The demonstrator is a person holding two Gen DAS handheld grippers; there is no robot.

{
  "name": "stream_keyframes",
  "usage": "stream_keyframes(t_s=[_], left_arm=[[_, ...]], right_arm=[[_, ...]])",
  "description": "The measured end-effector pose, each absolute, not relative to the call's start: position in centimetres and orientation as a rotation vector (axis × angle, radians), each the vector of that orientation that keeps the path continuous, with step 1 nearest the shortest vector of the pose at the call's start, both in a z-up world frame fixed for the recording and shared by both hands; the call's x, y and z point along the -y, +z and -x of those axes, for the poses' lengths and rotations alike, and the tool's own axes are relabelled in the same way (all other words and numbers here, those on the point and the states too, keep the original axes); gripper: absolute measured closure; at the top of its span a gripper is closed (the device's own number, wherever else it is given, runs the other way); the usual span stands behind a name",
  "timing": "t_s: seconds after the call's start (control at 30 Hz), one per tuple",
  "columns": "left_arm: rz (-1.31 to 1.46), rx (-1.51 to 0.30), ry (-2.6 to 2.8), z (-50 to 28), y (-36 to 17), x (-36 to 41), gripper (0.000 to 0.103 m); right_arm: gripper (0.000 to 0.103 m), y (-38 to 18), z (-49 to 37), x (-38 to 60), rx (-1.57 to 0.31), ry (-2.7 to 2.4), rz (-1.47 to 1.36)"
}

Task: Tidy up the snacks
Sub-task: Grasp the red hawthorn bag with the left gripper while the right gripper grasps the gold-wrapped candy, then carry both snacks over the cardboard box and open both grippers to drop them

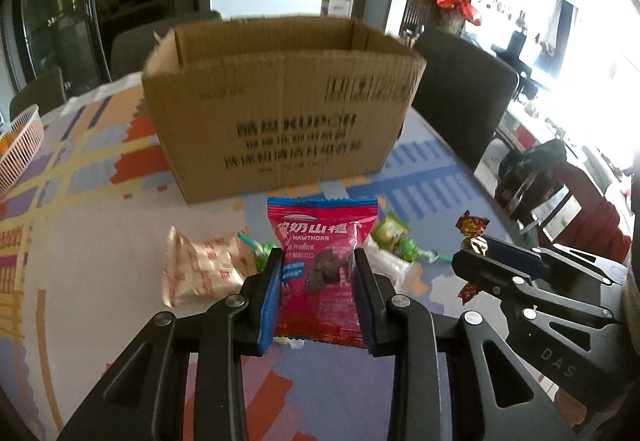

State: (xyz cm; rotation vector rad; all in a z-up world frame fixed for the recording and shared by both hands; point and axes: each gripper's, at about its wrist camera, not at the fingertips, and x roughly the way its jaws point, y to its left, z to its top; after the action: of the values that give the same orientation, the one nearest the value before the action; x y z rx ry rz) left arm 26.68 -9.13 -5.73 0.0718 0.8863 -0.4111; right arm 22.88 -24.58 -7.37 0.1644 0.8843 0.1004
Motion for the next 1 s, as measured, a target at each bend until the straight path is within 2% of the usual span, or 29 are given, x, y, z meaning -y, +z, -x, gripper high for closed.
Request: stream_keyframes(t_s=[0.43,1.0], left_arm=[[-0.06,-0.738,-0.374,-28.2,0.2,8.1,0.07],[-0.084,-0.629,-0.334,-32.7,4.9,7.1,0.07]], right_arm=[[0.079,-1.4,-25.0,24.1,-0.72,0.139,-0.138],[0.079,4.5,-29.2,23.2,-0.59,0.166,-0.101]])
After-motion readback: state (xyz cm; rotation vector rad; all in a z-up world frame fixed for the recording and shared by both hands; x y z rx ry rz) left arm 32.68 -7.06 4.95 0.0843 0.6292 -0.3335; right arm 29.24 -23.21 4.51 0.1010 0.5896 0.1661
